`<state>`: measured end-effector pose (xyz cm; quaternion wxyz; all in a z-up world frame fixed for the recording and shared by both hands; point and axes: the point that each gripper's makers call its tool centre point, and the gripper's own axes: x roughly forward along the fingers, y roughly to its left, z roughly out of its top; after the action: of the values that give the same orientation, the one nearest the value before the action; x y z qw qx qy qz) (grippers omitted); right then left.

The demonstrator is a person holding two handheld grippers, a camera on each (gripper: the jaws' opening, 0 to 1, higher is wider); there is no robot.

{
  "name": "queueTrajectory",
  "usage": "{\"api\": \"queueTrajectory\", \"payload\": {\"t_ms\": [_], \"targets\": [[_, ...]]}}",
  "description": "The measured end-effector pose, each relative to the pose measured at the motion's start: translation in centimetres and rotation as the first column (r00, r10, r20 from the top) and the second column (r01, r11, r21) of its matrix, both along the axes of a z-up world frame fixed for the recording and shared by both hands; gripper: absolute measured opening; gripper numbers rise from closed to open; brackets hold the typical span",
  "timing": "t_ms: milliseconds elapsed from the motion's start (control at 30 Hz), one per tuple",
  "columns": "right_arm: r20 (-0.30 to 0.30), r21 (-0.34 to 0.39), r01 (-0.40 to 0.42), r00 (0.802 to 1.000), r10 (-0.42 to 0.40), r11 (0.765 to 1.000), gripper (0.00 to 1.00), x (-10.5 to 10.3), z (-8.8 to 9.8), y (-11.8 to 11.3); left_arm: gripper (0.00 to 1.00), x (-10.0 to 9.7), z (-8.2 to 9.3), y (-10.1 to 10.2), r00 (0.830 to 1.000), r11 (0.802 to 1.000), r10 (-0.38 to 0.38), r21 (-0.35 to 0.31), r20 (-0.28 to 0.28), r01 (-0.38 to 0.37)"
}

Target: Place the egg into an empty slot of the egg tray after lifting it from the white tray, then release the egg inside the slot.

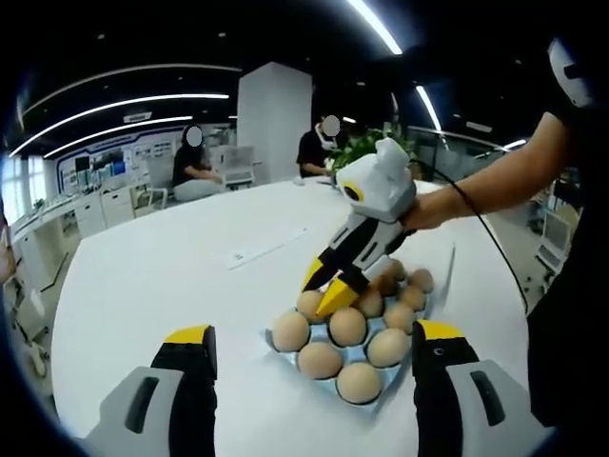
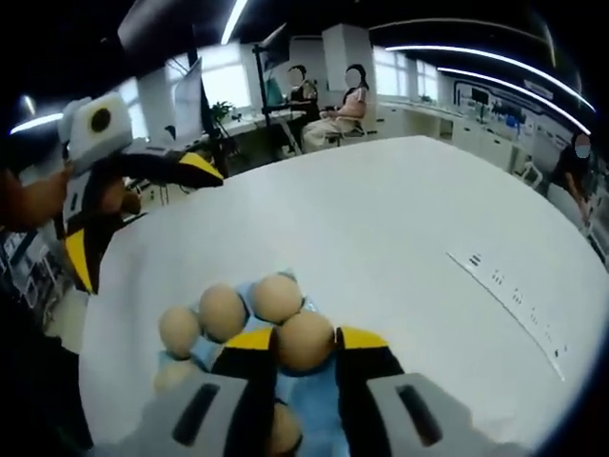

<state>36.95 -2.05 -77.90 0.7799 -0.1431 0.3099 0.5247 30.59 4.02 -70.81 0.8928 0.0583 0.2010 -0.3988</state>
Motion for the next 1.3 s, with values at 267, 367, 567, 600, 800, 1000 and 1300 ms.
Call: {"api": "queueTrajectory", "payload": {"t_ms": [267,367,567,600,800,1000,1300], "targets": [[-0.025,0.023,0.013,1.0,-0.013,1.0,0.28,-0.4,0.3,-0.3,0.85,-0.1,0.1,-0.4,1.0,1.0,-0.008,-0.001,0.003,0.008],[-0.023,0.07,0.04,0.999,-0.038,0.997,0.28,-0.5,1.2,-0.5,0.85,-0.2,0.1,-0.5,1.0,1.0,-0.009,0.0,0.004,0.009],[-0.011,0.103,0.086,0.996,-0.085,0.991,0.28,-0.3,2.0,-2.0,0.85,-0.2,0.1,-0.7,1.0,1.0,-0.011,0.002,0.004,0.011],[-0.016,0.11,0.095,0.995,-0.094,0.989,0.28,-0.3,2.1,-2.3,0.85,-0.2,0.1,-0.7,1.0,1.0,-0.01,0.002,0.003,0.01],[-0.014,0.14,0.165,0.986,-0.165,0.976,0.28,-0.3,2.5,-5.0,0.86,-0.1,0.1,-0.8,1.0,1.0,-0.001,0.0,0.0,0.001],[-0.012,0.14,0.223,0.975,-0.224,0.965,0.28,-0.4,2.6,-8.3,0.87,0.1,0.4,-1.1,1.0,1.0,0.005,-0.005,0.008,-0.005],[0.03,0.145,0.362,0.929,-0.369,0.921,0.27,-0.1,2.8,-15.6,0.86,-0.2,0.1,-1.8,1.0,1.0,0.0,0.0,-0.005,0.0]]}}
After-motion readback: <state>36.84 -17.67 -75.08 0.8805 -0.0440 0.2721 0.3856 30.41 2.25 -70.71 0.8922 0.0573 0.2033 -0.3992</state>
